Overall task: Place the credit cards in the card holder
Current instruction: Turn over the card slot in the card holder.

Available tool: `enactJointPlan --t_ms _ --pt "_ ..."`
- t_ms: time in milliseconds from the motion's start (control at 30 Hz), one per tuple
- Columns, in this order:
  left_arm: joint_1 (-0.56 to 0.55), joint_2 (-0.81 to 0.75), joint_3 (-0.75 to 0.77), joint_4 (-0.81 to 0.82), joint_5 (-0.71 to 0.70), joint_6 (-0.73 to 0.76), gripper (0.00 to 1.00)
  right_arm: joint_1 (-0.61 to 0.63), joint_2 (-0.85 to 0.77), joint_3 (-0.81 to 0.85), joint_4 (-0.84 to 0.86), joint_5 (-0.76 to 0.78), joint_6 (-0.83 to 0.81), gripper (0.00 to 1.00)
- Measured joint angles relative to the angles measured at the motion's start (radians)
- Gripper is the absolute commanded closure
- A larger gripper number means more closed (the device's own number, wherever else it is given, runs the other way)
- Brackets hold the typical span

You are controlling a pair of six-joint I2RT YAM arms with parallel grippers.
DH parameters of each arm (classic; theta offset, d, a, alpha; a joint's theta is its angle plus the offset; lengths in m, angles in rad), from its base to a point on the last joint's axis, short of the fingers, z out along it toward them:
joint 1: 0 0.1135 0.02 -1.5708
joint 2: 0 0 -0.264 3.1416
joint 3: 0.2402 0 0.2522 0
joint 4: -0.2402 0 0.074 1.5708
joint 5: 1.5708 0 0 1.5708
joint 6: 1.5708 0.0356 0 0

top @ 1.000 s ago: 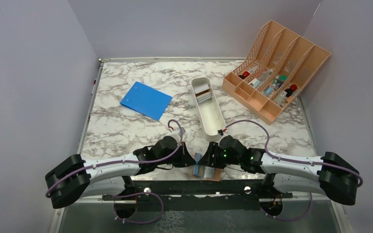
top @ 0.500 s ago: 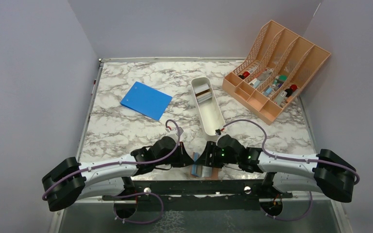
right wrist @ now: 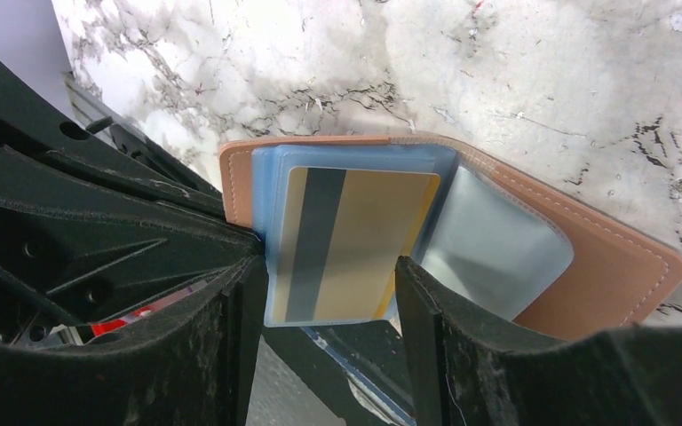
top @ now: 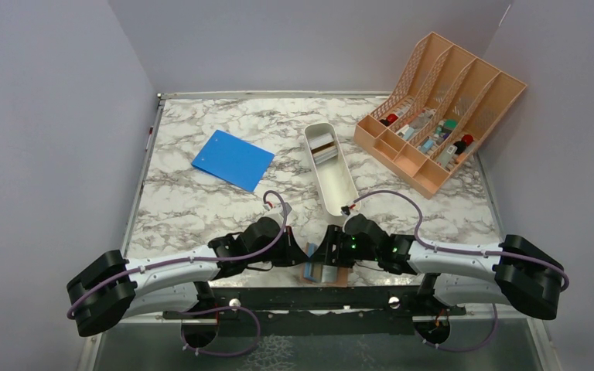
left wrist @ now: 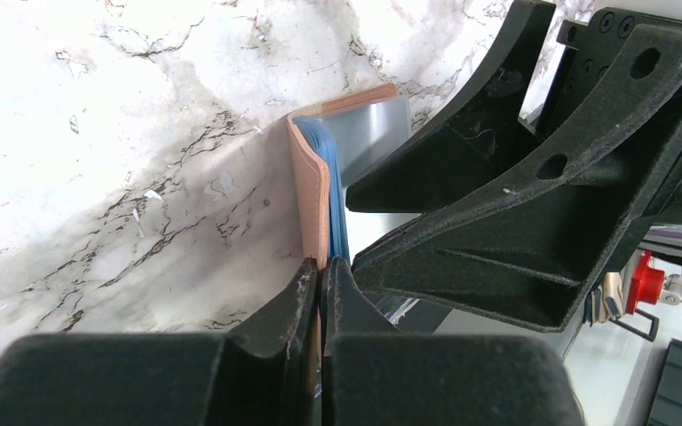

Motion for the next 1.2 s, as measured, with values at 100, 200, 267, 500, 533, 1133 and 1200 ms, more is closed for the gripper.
enactJointPlan --t_ms 100,200,267,500,533,1133,1200 --pt "0.0 0.0 0.0 -0.001 0.0 0.0 1.0 0.0 0.0 0.0 0.0 0.0 0.0 0.39" --pt "0.0 0.0 0.001 -0.004 -0.001 0.0 1.0 0.0 0.003 0.0 0.0 -0.003 0.0 0.38" --pt "0.0 0.0 0.002 -0.006 -0.001 0.0 1.0 0.0 0.011 0.0 0.003 -0.003 0.0 0.38" --pt "0.0 0.0 0.002 -0.012 -0.008 0.0 1.0 0.0 0.029 0.013 0.003 -0.005 -0.004 0.45" --pt "0.0 0.0 0.002 -0.012 -0.008 0.0 1.0 0.0 0.028 0.015 0.003 -0.005 -0.006 0.45" --pt "0.0 -0.023 0.002 -0.027 -0.016 0.0 1.0 0.0 -0.068 -0.01 -0.072 0.031 -0.011 0.54" --pt "0.0 -0.023 0.002 -0.027 -0.016 0.0 1.0 0.0 -0.078 -0.013 -0.084 0.034 -0.011 0.54"
